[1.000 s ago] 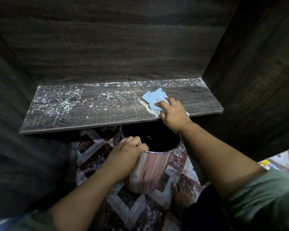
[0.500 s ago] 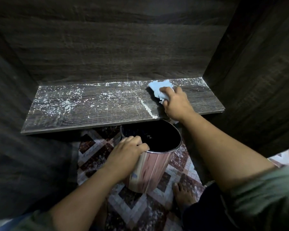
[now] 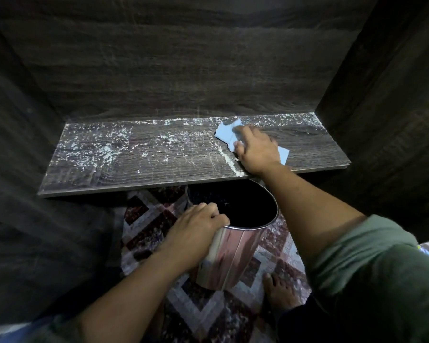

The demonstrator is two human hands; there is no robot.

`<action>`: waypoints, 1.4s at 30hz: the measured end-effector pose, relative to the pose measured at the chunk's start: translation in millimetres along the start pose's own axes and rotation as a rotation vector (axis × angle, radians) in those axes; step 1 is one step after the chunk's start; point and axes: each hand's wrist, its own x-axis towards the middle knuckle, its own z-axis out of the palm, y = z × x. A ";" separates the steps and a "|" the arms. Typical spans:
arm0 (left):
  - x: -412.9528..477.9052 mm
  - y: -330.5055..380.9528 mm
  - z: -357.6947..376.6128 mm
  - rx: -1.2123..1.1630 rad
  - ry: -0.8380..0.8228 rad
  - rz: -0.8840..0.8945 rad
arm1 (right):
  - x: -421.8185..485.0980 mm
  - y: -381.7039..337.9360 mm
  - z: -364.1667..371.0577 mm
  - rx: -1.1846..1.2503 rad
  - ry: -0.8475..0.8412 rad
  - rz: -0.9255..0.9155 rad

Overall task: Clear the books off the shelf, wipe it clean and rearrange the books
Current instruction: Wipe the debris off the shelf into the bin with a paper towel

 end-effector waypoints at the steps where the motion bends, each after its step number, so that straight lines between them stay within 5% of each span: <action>1: 0.0 0.4 0.8 0.003 0.005 0.001 | -0.2 0.9 -0.8 -0.033 -0.024 -0.023; 26: 1.4 5.4 -6.2 -0.007 -0.091 -0.033 | -54.2 21.0 -19.2 -0.088 -0.153 -0.240; 32: 1.6 4.4 -5.4 -0.010 -0.059 -0.022 | -11.0 13.2 -30.9 0.058 0.039 -0.087; 36: 3.4 3.6 -4.0 -0.004 -0.033 -0.012 | 4.7 -4.2 -11.6 -0.062 -0.162 -0.015; 42: 4.4 -0.3 -0.9 0.015 -0.025 -0.034 | -5.0 -3.9 -3.5 -0.123 -0.128 -0.150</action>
